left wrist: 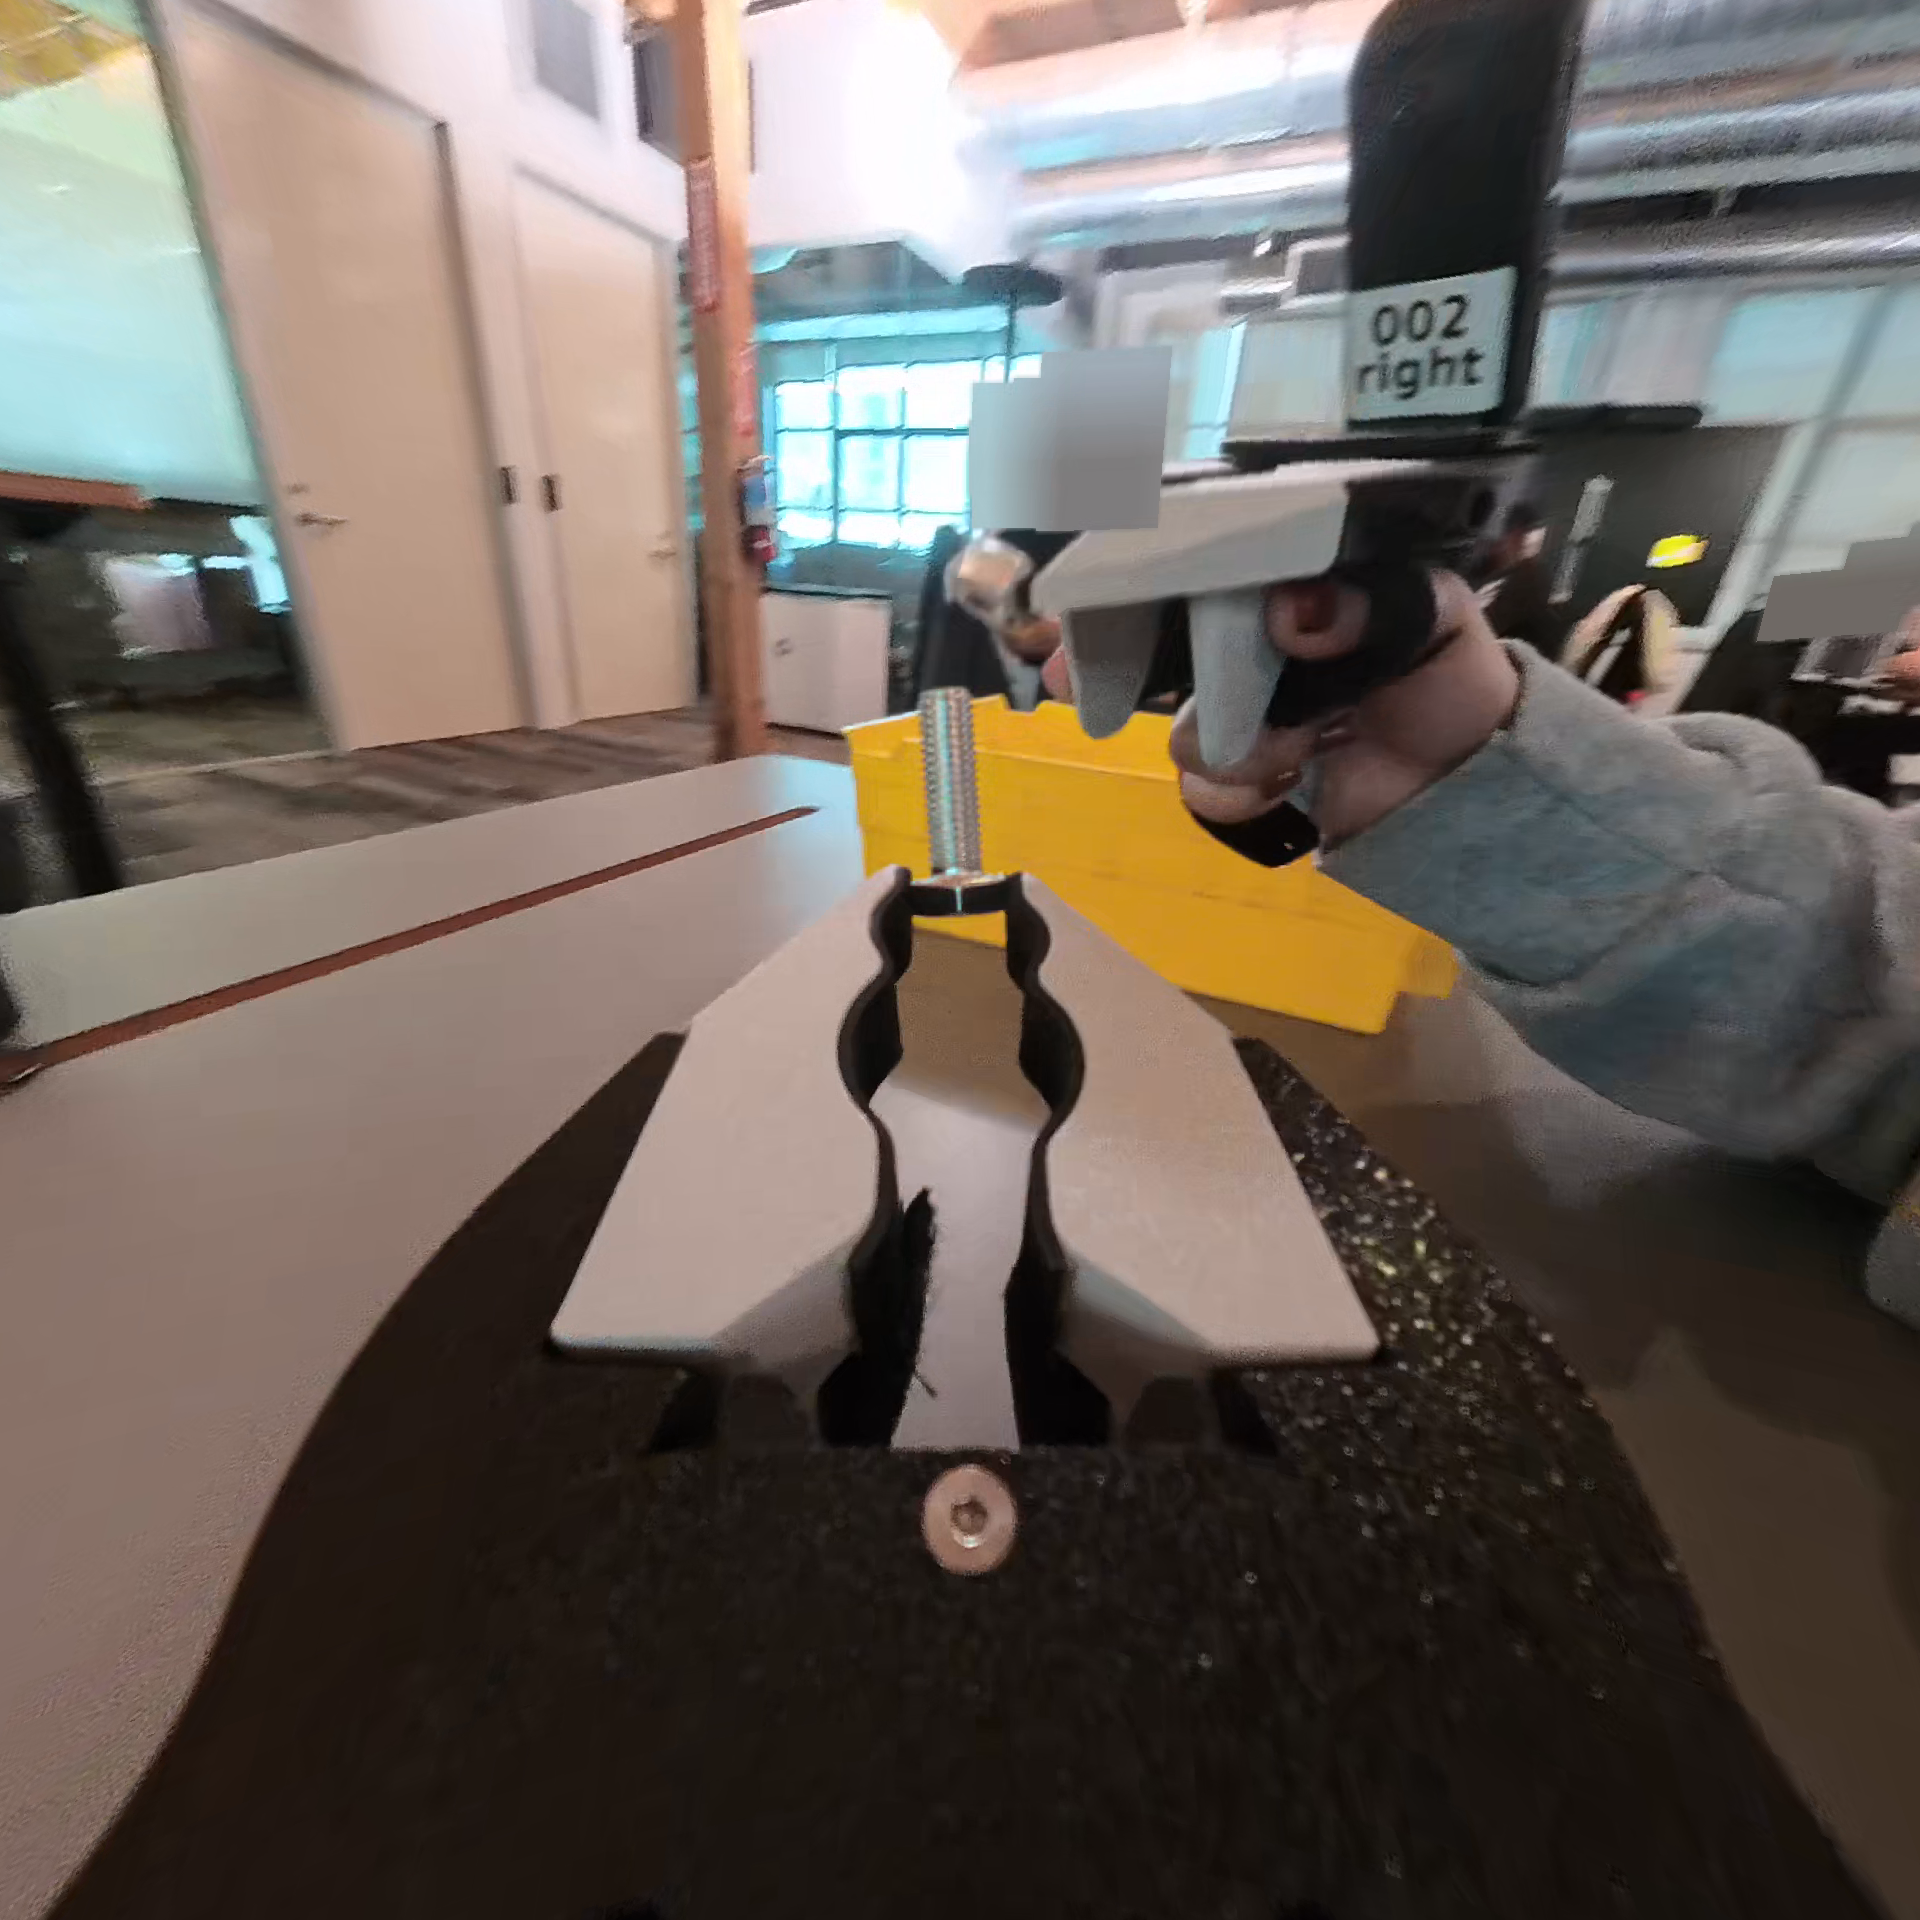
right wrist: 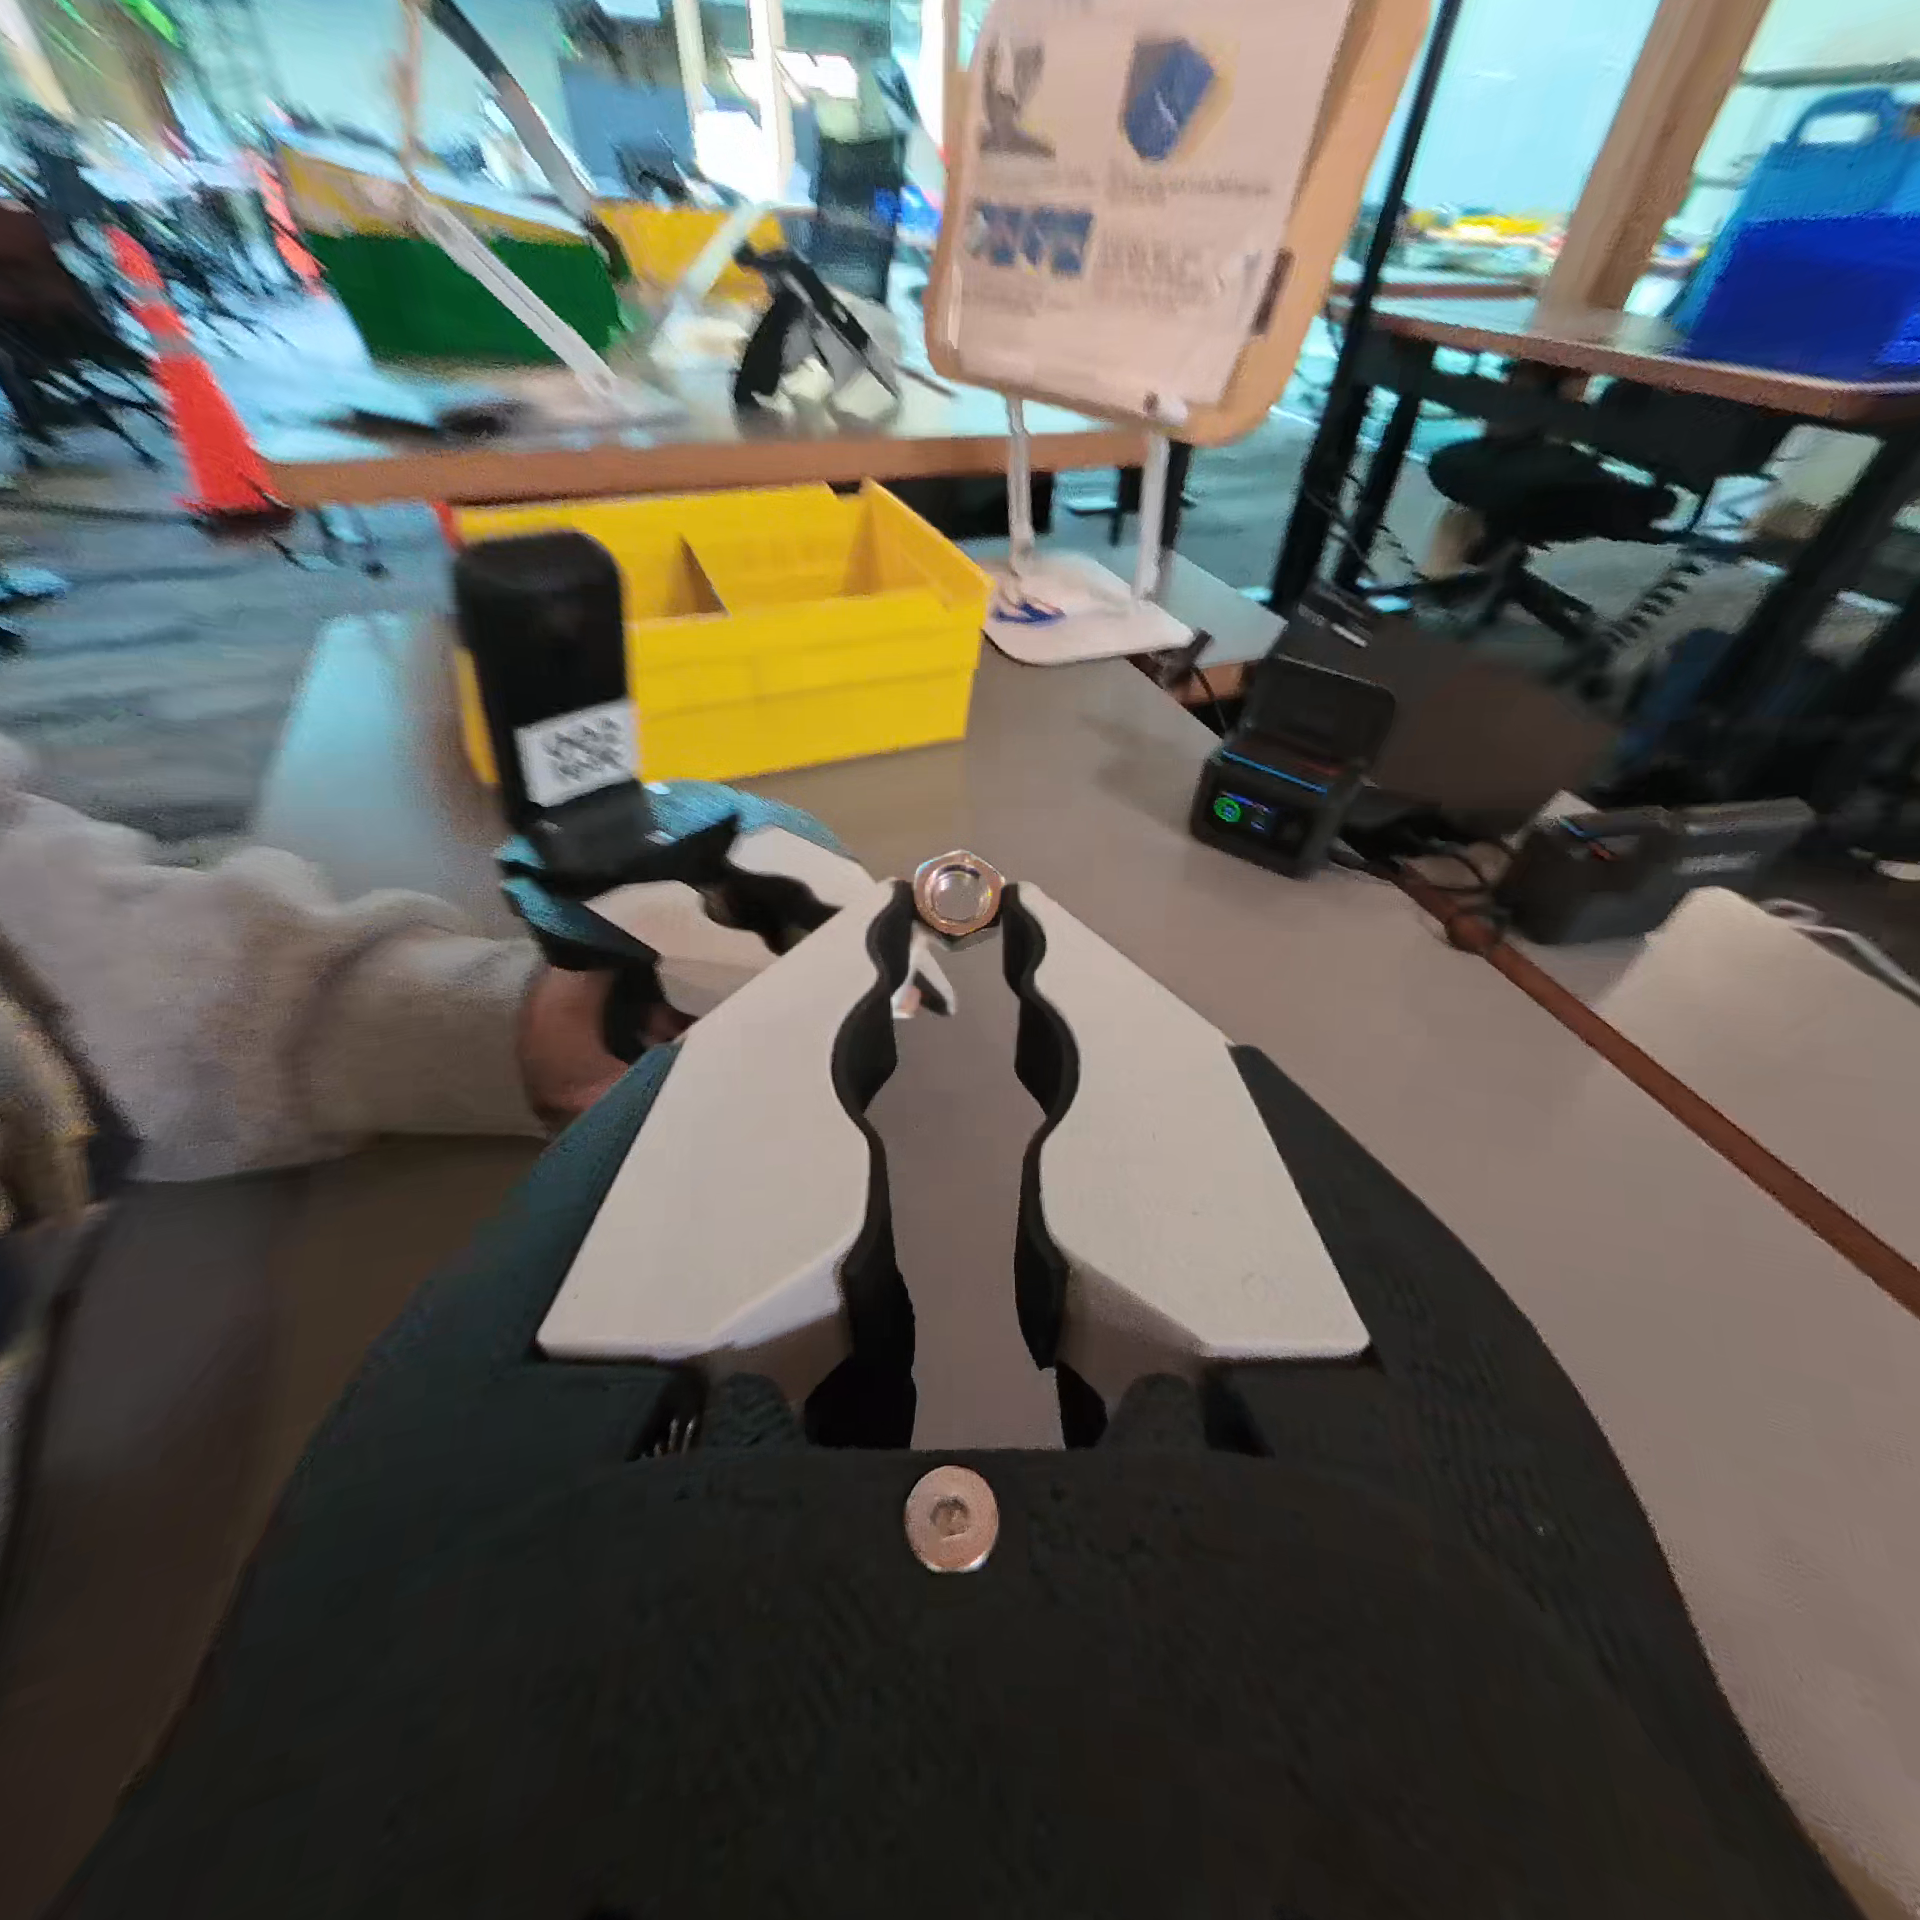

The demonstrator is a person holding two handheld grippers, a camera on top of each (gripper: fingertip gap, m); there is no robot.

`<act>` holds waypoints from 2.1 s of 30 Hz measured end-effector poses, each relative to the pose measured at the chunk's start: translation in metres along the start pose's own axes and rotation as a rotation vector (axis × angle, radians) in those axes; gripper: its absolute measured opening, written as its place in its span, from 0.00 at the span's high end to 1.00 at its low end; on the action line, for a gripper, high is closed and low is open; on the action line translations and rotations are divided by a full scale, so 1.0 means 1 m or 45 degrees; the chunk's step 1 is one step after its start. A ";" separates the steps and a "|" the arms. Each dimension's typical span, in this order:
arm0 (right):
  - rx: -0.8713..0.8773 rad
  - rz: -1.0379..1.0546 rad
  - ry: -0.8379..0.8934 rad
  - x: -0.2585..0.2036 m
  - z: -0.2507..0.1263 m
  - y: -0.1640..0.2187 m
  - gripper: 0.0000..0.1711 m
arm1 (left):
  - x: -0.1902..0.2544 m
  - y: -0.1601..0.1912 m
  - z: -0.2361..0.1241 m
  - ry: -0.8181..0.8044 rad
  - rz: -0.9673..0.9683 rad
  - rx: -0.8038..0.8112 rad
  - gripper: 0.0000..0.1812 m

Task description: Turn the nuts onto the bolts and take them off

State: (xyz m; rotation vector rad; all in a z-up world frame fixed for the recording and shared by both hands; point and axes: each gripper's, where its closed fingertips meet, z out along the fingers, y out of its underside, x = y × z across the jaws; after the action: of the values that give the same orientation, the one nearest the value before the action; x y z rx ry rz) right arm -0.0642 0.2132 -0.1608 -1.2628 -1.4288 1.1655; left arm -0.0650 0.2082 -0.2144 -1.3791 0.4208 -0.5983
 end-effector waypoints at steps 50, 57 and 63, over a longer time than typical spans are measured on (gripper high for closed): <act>-0.137 0.358 0.165 -0.016 0.012 0.005 0.91 | 0.019 -0.010 0.003 0.198 -0.048 0.081 0.92; -0.102 0.320 0.162 -0.015 0.011 0.001 0.88 | 0.020 -0.012 0.004 0.207 -0.053 0.096 0.92; 0.125 0.193 0.008 -0.034 0.021 -0.010 0.50 | 0.026 -0.019 0.002 0.288 -0.113 0.140 0.92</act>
State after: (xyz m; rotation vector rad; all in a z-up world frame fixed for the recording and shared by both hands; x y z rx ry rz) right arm -0.0829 0.1770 -0.1558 -1.3226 -1.2730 1.3154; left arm -0.0466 0.1918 -0.1938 -1.2347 0.5020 -0.8430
